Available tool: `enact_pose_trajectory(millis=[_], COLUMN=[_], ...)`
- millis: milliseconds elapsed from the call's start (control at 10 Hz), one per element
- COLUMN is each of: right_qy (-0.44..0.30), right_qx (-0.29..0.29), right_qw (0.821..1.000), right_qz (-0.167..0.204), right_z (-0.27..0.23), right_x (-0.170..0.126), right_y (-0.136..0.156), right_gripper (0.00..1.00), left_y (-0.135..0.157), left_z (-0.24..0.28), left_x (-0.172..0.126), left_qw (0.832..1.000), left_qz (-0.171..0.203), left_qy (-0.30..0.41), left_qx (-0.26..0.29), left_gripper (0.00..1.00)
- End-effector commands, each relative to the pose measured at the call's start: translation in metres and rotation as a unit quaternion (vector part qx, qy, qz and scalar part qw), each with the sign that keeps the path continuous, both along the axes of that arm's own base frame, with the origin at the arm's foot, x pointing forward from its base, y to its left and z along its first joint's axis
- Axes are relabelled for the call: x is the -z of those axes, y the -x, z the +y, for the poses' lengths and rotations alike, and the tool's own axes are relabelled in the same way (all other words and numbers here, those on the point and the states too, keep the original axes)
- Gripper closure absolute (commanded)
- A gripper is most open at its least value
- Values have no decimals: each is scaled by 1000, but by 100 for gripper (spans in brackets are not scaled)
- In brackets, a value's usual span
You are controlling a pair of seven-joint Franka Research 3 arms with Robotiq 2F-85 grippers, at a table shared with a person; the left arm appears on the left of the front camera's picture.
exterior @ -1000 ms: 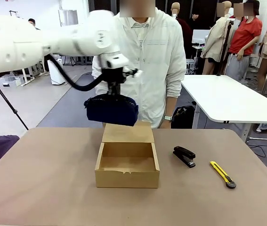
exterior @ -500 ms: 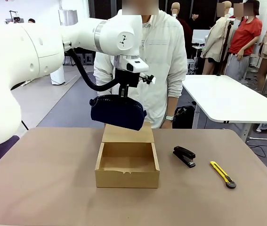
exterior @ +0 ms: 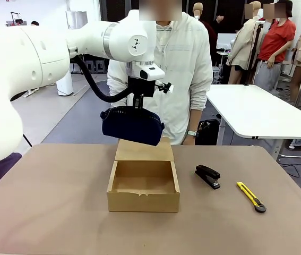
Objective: Pack the items into the box.
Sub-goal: Pick up the item specified by the human and place it in the Mailer Box.
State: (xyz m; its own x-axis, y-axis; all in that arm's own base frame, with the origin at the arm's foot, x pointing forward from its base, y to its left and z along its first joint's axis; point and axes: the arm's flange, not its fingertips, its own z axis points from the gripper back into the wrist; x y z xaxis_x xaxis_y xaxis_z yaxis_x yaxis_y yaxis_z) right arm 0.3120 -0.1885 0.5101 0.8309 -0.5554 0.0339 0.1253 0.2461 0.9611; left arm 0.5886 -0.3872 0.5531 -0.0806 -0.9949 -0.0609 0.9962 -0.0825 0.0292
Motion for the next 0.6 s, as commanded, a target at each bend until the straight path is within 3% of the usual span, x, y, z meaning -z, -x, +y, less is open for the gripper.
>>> enact_pose_trajectory(millis=[0,100,300,500], right_qy=[-4,-4,-4,-4], right_qx=[-1,-1,-1,-1], right_qw=[1000,1000,1000,1000], right_qz=[-7,-7,-7,-7], right_z=[0,0,0,0], right_x=[-2,-2,-2,-2], right_y=[0,0,0,0], right_gripper=[0,0,0,0], left_y=[40,64,101,120], left_z=[-10,-17,-17,-12], left_x=[5,13,26,51], left_qw=[999,998,996,994], left_qz=[28,28,13,3], left_qy=[40,17,38,69], left_qx=[-20,-60,-80,-79], left_gripper=[100,100,100,100])
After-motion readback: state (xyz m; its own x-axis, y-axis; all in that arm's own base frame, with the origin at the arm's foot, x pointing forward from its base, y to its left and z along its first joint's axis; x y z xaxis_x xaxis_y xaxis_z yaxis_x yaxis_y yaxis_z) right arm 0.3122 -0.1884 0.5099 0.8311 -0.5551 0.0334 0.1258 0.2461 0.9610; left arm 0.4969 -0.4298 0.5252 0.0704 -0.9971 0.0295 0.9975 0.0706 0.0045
